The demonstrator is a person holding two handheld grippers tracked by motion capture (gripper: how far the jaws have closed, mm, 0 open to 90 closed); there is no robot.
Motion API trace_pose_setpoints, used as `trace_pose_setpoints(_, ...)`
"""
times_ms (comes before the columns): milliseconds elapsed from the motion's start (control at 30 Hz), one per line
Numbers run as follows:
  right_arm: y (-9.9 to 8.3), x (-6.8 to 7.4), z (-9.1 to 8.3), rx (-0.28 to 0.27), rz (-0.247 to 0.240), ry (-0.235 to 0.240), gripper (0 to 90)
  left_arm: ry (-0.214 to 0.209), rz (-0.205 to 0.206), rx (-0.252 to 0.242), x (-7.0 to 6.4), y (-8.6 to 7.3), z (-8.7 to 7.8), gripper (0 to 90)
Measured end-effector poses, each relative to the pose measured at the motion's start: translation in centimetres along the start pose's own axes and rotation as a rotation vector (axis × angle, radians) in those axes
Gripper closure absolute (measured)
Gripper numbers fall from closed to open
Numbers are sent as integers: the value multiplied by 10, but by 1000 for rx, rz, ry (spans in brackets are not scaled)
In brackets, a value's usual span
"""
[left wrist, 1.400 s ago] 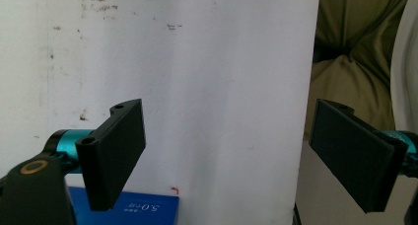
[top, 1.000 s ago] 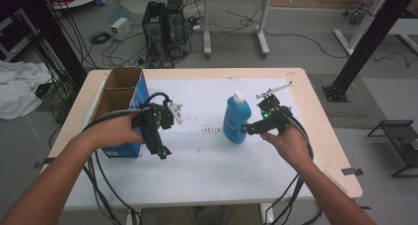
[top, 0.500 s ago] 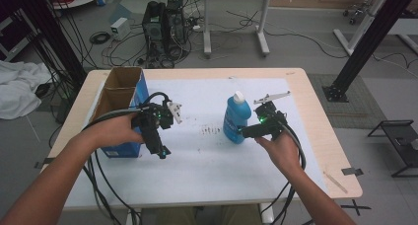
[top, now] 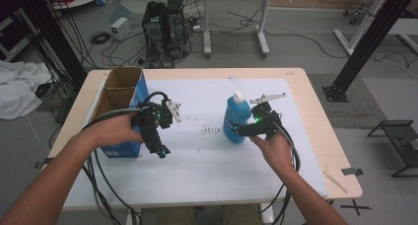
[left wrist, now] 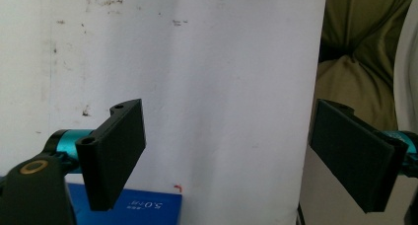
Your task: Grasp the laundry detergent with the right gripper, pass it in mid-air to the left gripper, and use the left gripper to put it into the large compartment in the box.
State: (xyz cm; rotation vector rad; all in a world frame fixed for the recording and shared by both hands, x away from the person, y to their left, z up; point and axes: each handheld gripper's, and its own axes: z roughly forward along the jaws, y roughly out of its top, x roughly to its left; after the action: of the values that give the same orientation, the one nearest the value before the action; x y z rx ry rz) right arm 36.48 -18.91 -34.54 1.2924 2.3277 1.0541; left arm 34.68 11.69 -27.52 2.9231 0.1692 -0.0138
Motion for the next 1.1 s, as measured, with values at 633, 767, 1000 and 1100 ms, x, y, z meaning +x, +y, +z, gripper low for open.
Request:
trace_pose_setpoints(633, -2, 4, 19, -61, 21, -20, 110, -1, -6, 0, 2, -2, 1, 141)
trace_pose_setpoints(767, -4, 5, 23, -67, 22, -16, 110, 1, -8, 0, 2, -3, 1, 141)
trace_pose_setpoints(1000, -7, 6, 27, -99, 21, -7, 110, 10, -8, 0, 3, -4, 2, 141)
trace_pose_setpoints(1100, -8, 7, 28, -108, 16, -10, 110, 3, -8, 3, 3, -3, 2, 141)
